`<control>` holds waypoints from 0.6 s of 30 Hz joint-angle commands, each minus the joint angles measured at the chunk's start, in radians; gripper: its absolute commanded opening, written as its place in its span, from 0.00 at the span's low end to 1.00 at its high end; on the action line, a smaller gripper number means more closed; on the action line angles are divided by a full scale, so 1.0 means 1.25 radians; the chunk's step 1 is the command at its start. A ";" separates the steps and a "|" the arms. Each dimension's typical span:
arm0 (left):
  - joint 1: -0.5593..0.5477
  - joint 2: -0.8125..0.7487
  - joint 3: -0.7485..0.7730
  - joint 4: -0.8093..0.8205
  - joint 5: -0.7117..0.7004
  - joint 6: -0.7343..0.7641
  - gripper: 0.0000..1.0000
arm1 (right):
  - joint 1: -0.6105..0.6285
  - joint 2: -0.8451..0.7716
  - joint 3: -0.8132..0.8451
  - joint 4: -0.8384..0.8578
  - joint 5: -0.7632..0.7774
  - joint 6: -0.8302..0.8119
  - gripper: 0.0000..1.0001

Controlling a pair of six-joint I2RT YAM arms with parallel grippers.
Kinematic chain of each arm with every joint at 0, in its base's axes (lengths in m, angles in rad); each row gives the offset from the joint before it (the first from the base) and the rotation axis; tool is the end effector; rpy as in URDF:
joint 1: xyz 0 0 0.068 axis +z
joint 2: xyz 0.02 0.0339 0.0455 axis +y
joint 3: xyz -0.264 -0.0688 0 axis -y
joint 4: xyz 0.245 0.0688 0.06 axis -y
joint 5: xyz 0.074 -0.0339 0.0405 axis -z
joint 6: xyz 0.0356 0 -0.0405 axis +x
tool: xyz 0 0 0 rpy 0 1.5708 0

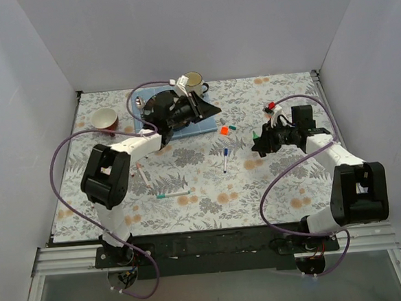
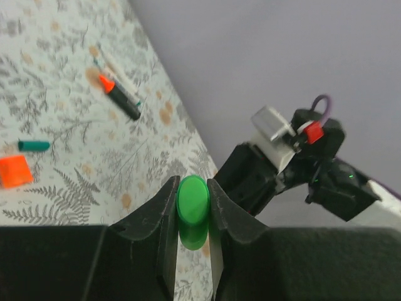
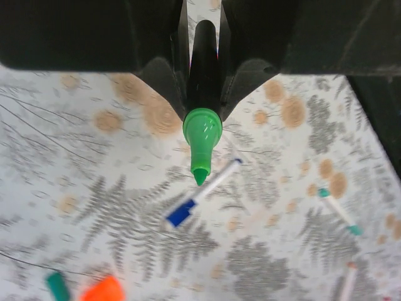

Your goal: Open the pen caps

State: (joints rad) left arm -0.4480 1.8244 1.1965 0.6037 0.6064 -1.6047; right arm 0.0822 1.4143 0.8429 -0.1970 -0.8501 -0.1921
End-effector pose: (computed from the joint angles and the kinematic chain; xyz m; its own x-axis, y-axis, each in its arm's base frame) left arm 0.3724 -0.2015 0.2712 -0.8682 -0.4939 0.0477 -0.0513 -0.0063 -0.9987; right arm 0.2843 0.0503 0.2245 -0.5668 -0.1731 -0.8055 -0.7139 0.5911 0.3753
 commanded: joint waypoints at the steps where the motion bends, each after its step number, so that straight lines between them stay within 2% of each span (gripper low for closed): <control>1: -0.051 0.132 0.122 -0.317 -0.006 0.120 0.00 | -0.014 0.049 0.084 -0.037 0.231 -0.014 0.01; 7: -0.093 0.295 0.369 -0.518 -0.144 0.214 0.02 | -0.019 0.072 0.091 -0.045 0.260 -0.027 0.01; 12: -0.108 0.431 0.562 -0.633 -0.220 0.275 0.07 | -0.036 0.077 0.091 -0.047 0.249 -0.030 0.01; 18: -0.116 0.488 0.645 -0.674 -0.295 0.307 0.15 | -0.051 0.090 0.093 -0.057 0.225 -0.032 0.01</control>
State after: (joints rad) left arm -0.5850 2.4439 1.9202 -0.1692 0.3336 -1.2827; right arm 0.0307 1.5150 0.9203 -0.2501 -0.5495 -0.2157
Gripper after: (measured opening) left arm 0.188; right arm 0.248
